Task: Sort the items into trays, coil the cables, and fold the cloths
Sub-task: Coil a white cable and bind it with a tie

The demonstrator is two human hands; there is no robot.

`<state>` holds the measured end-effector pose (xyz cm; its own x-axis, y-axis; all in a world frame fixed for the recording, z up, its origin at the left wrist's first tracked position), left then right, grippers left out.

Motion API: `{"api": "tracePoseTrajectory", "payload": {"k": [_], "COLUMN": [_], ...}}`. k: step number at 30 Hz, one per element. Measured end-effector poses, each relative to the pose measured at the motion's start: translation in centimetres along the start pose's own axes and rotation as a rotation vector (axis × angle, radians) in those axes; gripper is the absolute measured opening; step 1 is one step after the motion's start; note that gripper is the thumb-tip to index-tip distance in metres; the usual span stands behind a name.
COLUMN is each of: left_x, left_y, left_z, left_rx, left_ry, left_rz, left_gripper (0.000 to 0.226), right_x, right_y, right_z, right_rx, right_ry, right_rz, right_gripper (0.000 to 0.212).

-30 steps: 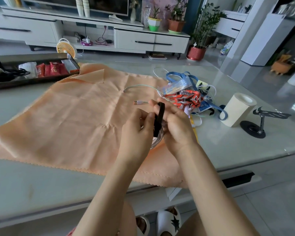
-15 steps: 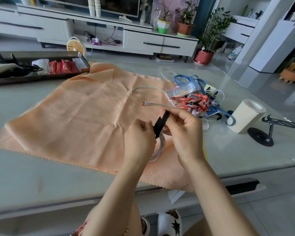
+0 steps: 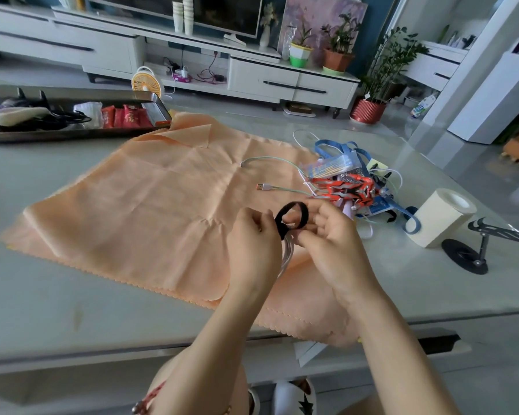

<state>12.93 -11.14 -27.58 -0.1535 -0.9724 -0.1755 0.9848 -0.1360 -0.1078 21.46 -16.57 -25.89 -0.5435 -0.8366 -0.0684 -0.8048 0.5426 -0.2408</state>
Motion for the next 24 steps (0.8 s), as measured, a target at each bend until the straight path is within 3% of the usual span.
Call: {"api": "tracePoseTrajectory", "payload": {"k": [3,6,10,13,17,19,22,24], "left_x": [-0.1,-0.2,0.2,0.1,-0.2,-0.5,-1.3,-1.7], "left_y": [0.0,-0.1,-0.3,-0.2,0.1,0.0,-0.2,-0.3], "left_z": [0.0,0.1,0.4,0.3,-0.1,-0.4,-0.9,-1.2], "left_rx": [0.036,0.057,0.053,0.077,-0.015,-0.031,0.031,0.066], "left_ry": [0.012,0.038,0.096,0.095,0.103,0.075,0.008,-0.019], "left_rz": [0.06,0.097,0.089,0.079,0.075,0.093,0.091,0.075], "left_gripper": [0.024,0.024,0.022,0.023,0.022,0.024,0.024,0.025], "right_x": [0.3,0.6,1.1,1.2,1.1,1.2,1.9,2.6], "right_y": [0.6,1.0,1.9,2.2,1.4,0.5,-1.1,-1.5], "right_z": [0.1,0.4,0.6,0.3,-0.3,-1.2,-3.0,-3.6], "right_rx": [-0.008,0.13,0.102,0.013,0.015,-0.112,-0.353,-0.332], "right_ry": [0.012,-0.008,0.116,0.145,0.116,0.075,-0.025,-0.073], "right_rz": [0.058,0.07,0.018,-0.001,0.115,0.157,0.038,-0.028], "right_gripper": [0.03,0.006,0.033,0.032,0.029,0.027,0.023,0.024]}}
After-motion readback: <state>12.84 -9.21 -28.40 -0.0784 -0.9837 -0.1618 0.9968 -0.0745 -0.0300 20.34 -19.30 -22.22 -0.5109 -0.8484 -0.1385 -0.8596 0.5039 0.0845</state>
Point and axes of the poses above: each hand's wrist, its own x-axis away from the middle knuckle, its own y-axis out of the palm, z = x × y, the point moved 1 cm from there along -x, towards the middle knuckle, and after that the axes turned 9 degrees about y, right-handed, at the moved point
